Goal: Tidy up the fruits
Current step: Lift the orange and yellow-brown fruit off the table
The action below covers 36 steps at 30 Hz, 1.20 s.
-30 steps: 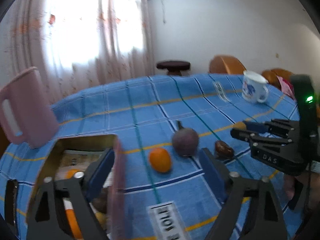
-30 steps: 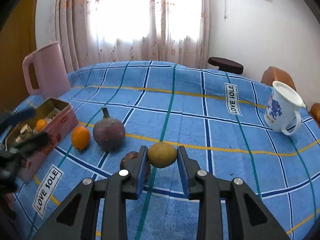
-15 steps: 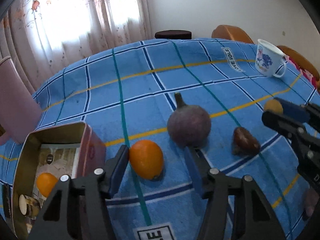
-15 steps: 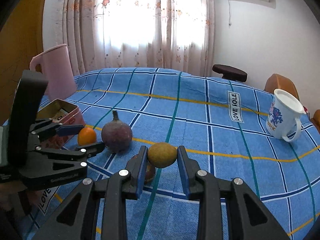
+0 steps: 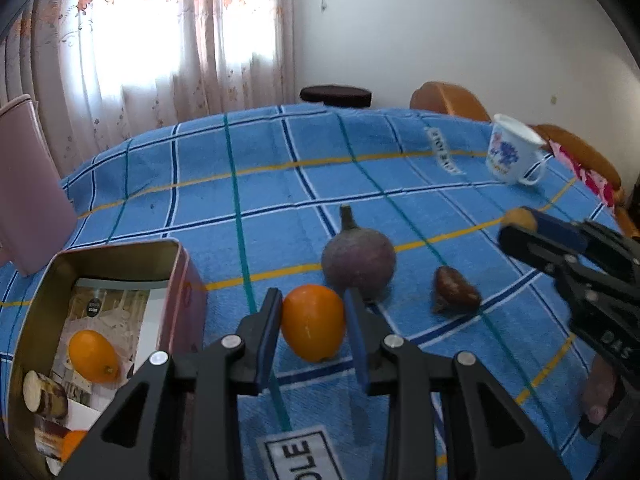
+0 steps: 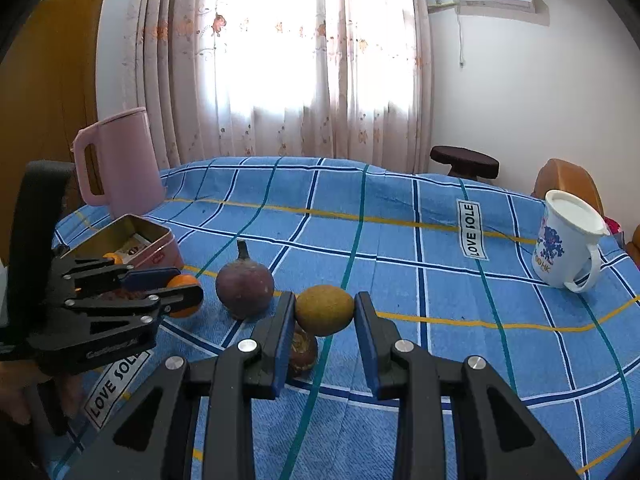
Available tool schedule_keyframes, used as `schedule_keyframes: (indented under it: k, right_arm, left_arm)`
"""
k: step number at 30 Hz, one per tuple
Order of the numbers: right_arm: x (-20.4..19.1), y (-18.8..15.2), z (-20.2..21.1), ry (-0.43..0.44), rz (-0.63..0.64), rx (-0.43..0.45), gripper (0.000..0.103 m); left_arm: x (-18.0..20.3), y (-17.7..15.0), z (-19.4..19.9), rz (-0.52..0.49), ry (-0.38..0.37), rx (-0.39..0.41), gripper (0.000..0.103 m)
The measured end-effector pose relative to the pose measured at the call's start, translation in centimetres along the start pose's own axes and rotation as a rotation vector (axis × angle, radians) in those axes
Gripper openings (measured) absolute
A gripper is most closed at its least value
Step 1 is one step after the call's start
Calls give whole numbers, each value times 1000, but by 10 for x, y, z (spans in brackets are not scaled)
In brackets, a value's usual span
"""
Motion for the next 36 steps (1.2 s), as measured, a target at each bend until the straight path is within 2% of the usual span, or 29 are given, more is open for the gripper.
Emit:
schedule_keyframes:
  k: [9, 22, 36]
  right_arm:
    - [-4, 3, 10, 13, 21, 57, 32]
    - [-8, 5, 22, 9, 45, 117, 32]
    - [-12, 7, 31, 2, 73, 166, 32]
  left_arm:
    - [1, 3, 17, 18, -9, 73, 33]
    - [3, 2, 39, 20, 35, 175, 33]
    - [0, 1, 54, 35, 51, 240, 33]
Point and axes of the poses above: each gripper's, at about its wrist camera, not at the fingertips, and z roughly against the way its jaws point, x to its right, y to its top, the point moved 6 cm from there along -z, roughly the way its jaws point, and after that the axes turned 12 degrees about y, right-handed, at the moved point
